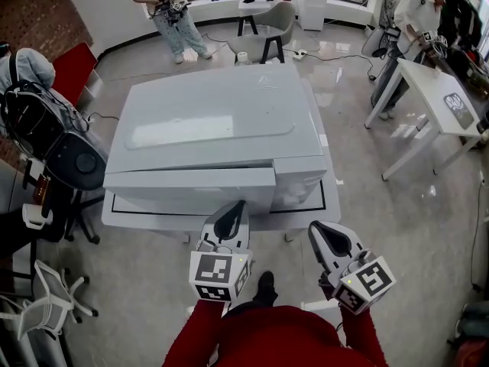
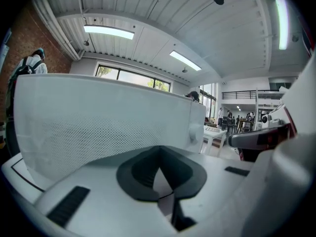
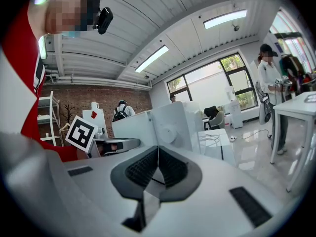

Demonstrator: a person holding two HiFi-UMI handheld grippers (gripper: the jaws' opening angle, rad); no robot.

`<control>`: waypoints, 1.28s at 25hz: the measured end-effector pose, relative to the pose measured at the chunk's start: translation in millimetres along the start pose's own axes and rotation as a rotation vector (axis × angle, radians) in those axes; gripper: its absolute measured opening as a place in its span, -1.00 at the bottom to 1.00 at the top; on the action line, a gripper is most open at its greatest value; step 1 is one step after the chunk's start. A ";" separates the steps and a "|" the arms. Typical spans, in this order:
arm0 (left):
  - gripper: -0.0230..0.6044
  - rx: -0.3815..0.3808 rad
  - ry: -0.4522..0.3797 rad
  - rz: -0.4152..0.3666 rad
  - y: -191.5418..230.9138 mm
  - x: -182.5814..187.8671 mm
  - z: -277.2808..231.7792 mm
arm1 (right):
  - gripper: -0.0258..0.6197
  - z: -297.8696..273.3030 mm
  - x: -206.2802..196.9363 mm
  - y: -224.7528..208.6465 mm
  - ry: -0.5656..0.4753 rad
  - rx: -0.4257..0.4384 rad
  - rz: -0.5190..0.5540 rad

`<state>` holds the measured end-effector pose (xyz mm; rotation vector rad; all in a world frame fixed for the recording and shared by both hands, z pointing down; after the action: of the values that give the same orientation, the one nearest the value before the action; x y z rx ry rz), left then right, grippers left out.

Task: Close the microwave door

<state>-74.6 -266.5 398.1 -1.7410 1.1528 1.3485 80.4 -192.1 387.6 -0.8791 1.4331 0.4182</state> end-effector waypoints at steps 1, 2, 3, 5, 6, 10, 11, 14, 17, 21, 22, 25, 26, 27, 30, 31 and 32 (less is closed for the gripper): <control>-0.89 0.002 0.001 -0.007 -0.5 0.6 -1.4 | -0.87 0.5 -0.2 -1.1 0.008 -0.004 -0.009; -0.89 0.003 0.002 -0.008 -1.0 1.2 -3.4 | -0.87 1.1 -0.1 -2.5 0.012 -0.007 -0.013; -0.89 0.002 0.004 -0.004 -1.2 1.5 -5.7 | -0.87 2.0 -0.1 -3.4 0.013 -0.009 -0.014; -0.89 -0.002 0.009 0.015 -0.7 1.8 -9.5 | -0.87 3.3 -0.7 -3.6 0.013 -0.011 -0.013; -0.89 -0.003 0.010 0.022 -0.1 1.9 -10.5 | -0.87 3.4 -0.5 -3.1 0.009 -0.010 -0.010; -0.89 0.006 0.007 0.020 0.3 2.3 -11.8 | -0.87 2.9 2.5 -2.3 -0.009 0.000 0.018; -0.90 0.005 0.006 0.016 0.2 2.6 -11.9 | -0.87 3.4 1.2 -1.7 0.003 -0.005 0.007; -0.90 -0.001 0.007 0.010 -1.3 2.6 -12.8 | -0.87 5.2 -1.1 -0.9 0.019 -0.011 -0.008; -0.90 -0.002 0.009 0.014 -2.3 1.7 -14.0 | -0.87 5.3 -1.8 -0.7 0.016 -0.011 -0.014; -0.90 0.003 0.010 0.013 -1.3 1.3 -16.3 | -0.87 3.5 1.1 0.1 -0.003 -0.004 0.004; -0.90 0.008 0.014 0.016 -1.2 0.7 -19.0 | -0.87 4.0 0.4 -0.4 0.000 -0.005 0.003; -0.90 -0.006 0.031 0.040 -1.1 -0.1 -24.9 | -0.87 5.4 0.1 -0.2 0.000 -0.007 0.002; -0.90 -0.010 0.033 0.042 -1.0 -0.4 -24.5 | -0.87 5.7 1.8 0.0 -0.011 -0.005 0.012; -0.90 -0.010 0.034 0.042 -0.9 -0.5 -24.1 | -0.87 6.1 2.4 -0.3 -0.014 -0.005 0.017; -0.90 -0.005 0.035 0.050 0.0 -1.4 -24.1 | -0.87 6.7 -3.7 -1.9 0.015 -0.019 -0.014; -0.90 -0.001 0.036 0.051 -0.1 -2.9 -24.7 | -0.87 6.3 -4.3 -2.5 0.014 -0.018 -0.013; -0.90 0.003 0.037 0.052 0.0 -4.8 -25.4 | -0.87 5.6 -4.3 -2.9 0.009 -0.014 -0.007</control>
<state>-64.9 -287.7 409.4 -1.7518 1.2278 1.3493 85.7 -188.8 392.0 -0.8985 1.4365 0.4200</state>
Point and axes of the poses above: the fingertips, and each gripper's own axes: z backward along the fingers, y to its left, x out of its top, the point moved 3 cm from there along z, backward along the fingers, and after that the axes turned 10 degrees about x, right-handed, at the moved point
